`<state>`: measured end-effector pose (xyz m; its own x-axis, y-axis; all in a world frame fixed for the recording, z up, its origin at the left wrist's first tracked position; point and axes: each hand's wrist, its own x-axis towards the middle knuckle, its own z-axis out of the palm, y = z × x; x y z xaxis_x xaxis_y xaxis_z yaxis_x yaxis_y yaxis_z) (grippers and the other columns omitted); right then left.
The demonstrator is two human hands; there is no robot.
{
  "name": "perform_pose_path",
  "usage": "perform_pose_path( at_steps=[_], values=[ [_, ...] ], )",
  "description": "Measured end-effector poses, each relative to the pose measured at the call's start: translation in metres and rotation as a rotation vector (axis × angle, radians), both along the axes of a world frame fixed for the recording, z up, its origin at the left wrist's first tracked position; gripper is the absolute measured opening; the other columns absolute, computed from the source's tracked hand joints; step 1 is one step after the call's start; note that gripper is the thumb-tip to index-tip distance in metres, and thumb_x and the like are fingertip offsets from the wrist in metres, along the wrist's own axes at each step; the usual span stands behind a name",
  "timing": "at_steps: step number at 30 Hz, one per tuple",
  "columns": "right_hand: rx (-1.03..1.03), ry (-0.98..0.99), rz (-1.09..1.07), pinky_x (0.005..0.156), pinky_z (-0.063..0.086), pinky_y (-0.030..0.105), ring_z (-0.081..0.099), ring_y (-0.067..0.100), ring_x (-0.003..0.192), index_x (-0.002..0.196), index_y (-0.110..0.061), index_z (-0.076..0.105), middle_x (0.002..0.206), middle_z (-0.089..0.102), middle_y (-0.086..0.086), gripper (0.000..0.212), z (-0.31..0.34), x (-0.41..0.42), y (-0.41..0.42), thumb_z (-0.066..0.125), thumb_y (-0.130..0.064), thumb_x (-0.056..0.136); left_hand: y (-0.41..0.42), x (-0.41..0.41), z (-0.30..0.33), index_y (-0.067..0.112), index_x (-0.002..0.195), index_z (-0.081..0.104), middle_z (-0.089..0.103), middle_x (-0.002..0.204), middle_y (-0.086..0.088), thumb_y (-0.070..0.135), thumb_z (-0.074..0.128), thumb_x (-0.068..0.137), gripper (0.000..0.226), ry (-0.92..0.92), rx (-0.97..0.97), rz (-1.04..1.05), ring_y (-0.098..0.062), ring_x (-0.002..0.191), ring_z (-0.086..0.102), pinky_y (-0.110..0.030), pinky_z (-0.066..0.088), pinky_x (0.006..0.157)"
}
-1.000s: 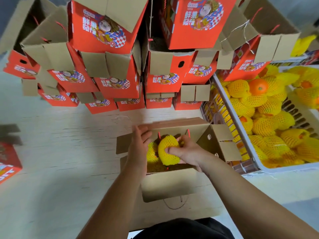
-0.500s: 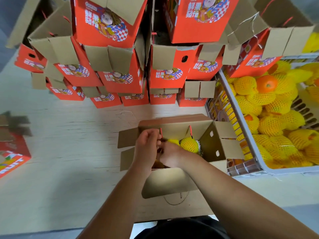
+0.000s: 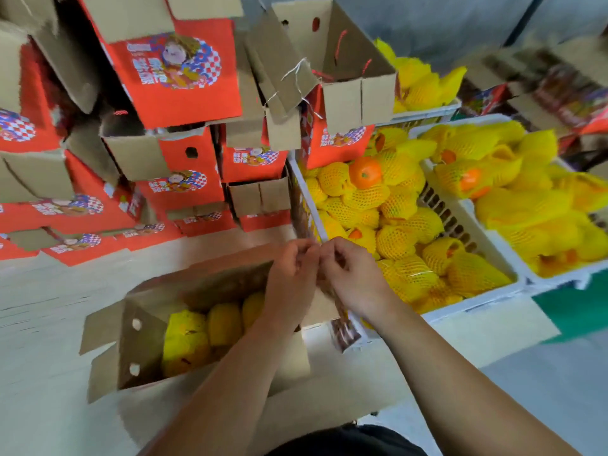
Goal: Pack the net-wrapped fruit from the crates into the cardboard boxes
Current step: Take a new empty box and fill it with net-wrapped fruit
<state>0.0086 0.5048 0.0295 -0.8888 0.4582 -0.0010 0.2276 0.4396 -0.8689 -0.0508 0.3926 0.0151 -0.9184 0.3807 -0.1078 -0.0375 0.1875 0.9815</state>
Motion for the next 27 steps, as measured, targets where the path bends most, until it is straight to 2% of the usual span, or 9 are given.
perform_pose_path(
  at_steps=[2,5,9,11,14,19,21,25,27],
  values=[
    [0.037,-0.014,-0.062,0.062,0.045,0.031,0.057,0.006,0.063,0.083,-0.026,0.064,0.069,0.064,-0.012,0.02,-0.005,0.014,0.043,0.058,-0.018,0.101,0.037,0.008,0.001,0.028,0.111,0.062,0.068,0.09,0.012,0.023,0.062,0.103,0.009,0.075,-0.022,-0.025,0.005,0.081,0.064,-0.028,0.049,0.078],
    [0.17,-0.165,-0.095,0.077,0.051,0.041,0.067,0.026,0.087,0.101,-0.019,0.067,0.092,0.072,0.003,0.007,-0.016,0.025,0.109,0.06,-0.017,0.098,0.082,0.014,-0.003,0.04,0.114,0.059,0.068,0.094,0.013,0.044,0.05,0.1,0.017,0.281,-0.312,-0.097,-0.01,0.094,0.066,-0.041,0.049,0.091],
    [0.586,-0.677,-0.034,0.101,0.043,0.048,0.046,0.041,0.13,0.138,-0.017,0.047,0.14,0.049,0.016,0.046,-0.025,0.029,0.185,0.061,-0.032,0.098,0.11,0.014,-0.017,0.036,0.119,0.062,0.07,0.105,0.013,0.04,0.05,0.098,0.025,0.676,-0.836,-0.206,-0.018,0.109,0.057,-0.043,0.03,0.096],
    [0.587,-0.867,0.002,0.107,0.037,0.052,0.034,0.043,0.138,0.141,-0.02,0.034,0.147,0.041,0.019,0.05,-0.028,0.03,0.205,0.058,-0.029,0.098,0.112,0.014,-0.025,0.035,0.114,0.065,0.07,0.101,0.01,0.04,0.051,0.094,0.025,0.798,-1.031,-0.266,-0.021,0.109,0.055,-0.045,0.028,0.095],
    [0.761,-1.01,0.099,0.108,0.032,0.046,0.035,0.038,0.137,0.134,-0.024,0.023,0.145,0.049,0.016,0.059,-0.036,0.035,0.216,0.062,-0.018,0.09,0.112,0.012,-0.031,0.032,0.099,0.069,0.069,0.09,0.01,0.041,0.059,0.087,0.018,0.865,-1.066,-0.272,-0.024,0.099,0.057,-0.046,0.029,0.089],
    [0.913,-1.063,0.241,0.111,0.029,0.044,0.028,0.036,0.141,0.148,-0.029,0.034,0.153,0.041,0.009,0.07,-0.039,0.035,0.225,0.069,-0.022,0.087,0.116,0.01,-0.037,0.032,0.089,0.07,0.067,0.081,0.012,0.04,0.062,0.083,0.013,0.868,-1.038,-0.205,-0.022,0.093,0.056,-0.043,0.031,0.085],
    [0.929,-1.025,0.263,0.111,0.03,0.044,0.031,0.035,0.139,0.142,-0.036,0.043,0.148,0.049,0.007,0.06,-0.032,0.032,0.231,0.067,-0.029,0.088,0.119,0.009,-0.038,0.032,0.087,0.069,0.067,0.081,0.013,0.042,0.06,0.084,0.014,0.838,-1.054,-0.193,-0.021,0.094,0.055,-0.042,0.032,0.085],
    [0.875,-0.854,0.088,0.105,0.031,0.046,0.038,0.033,0.132,0.13,-0.035,0.047,0.132,0.061,0.004,0.066,-0.017,0.034,0.234,0.074,-0.061,0.076,0.122,0.007,-0.041,0.032,0.092,0.07,0.069,0.086,0.013,0.054,0.053,0.085,0.029,0.752,-1.042,-0.202,-0.02,0.099,0.053,-0.043,0.035,0.089],
    [0.707,-0.637,-0.019,0.101,0.037,0.046,0.046,0.034,0.126,0.13,-0.034,0.05,0.125,0.063,0.003,0.07,-0.012,0.038,0.233,0.075,-0.064,0.073,0.124,0.006,-0.041,0.031,0.103,0.069,0.07,0.091,0.012,0.068,0.044,0.086,0.047,0.674,-1.021,-0.227,-0.021,0.103,0.053,-0.046,0.039,0.093]
  ],
)
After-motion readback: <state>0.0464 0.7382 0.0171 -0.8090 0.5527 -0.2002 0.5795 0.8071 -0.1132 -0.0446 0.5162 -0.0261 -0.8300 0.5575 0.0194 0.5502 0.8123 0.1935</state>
